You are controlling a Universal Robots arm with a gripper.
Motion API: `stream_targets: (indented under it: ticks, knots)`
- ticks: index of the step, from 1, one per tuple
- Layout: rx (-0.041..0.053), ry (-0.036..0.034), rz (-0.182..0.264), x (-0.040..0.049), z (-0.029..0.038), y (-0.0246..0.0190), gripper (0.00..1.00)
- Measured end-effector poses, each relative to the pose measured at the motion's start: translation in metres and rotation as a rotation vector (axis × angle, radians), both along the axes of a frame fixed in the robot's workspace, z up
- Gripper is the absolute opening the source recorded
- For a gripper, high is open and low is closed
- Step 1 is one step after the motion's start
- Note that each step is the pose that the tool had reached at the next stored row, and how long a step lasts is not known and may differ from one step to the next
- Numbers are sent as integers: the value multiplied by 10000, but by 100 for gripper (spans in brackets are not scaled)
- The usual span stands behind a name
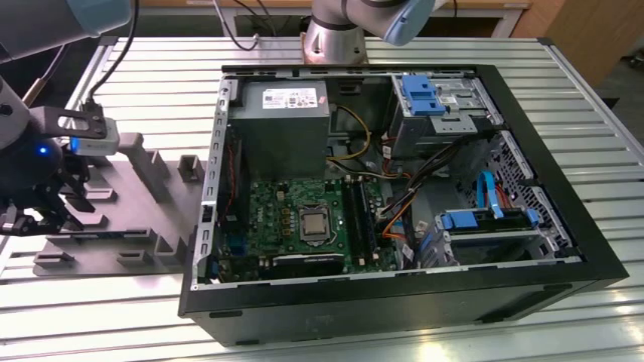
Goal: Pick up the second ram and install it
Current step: 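Pick up the second ram and move it above second insertion slot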
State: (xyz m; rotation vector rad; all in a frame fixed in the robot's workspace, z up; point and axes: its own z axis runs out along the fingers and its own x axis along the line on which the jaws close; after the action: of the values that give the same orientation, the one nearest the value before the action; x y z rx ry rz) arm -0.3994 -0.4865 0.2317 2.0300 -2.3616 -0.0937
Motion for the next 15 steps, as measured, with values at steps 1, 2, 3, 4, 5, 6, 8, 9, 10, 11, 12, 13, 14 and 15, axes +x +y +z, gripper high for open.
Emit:
stream_targets:
  ticks: [1, 2, 3, 4, 5, 6, 8, 9, 10, 11, 12, 13, 14, 15]
  knots:
    - [-1, 0, 8, 0, -9, 0, 36]
    - [-1, 1, 16, 0, -18, 0, 36]
    - [-2, 2, 23, -1, -23, -1, 36]
    - [-2, 2, 32, -3, -28, -1, 36]
    - [-1, 0, 41, -7, -33, -1, 36]
    - [-1, -1, 55, -12, -39, -2, 36]
    - [0, -6, 92, -19, -49, -3, 36]
    - [1, -8, 114, -21, -54, -4, 36]
    - [6, -13, 138, -24, -60, -7, 36]
    - [18, -24, 163, -28, -66, -10, 36]
    - [23, -33, 186, -30, -72, -13, 36]
    - [27, -43, 210, -31, -81, -16, 36]
    - [29, -48, 233, -32, -90, -18, 36]
    - [29, -51, 254, -33, -98, -23, 36]
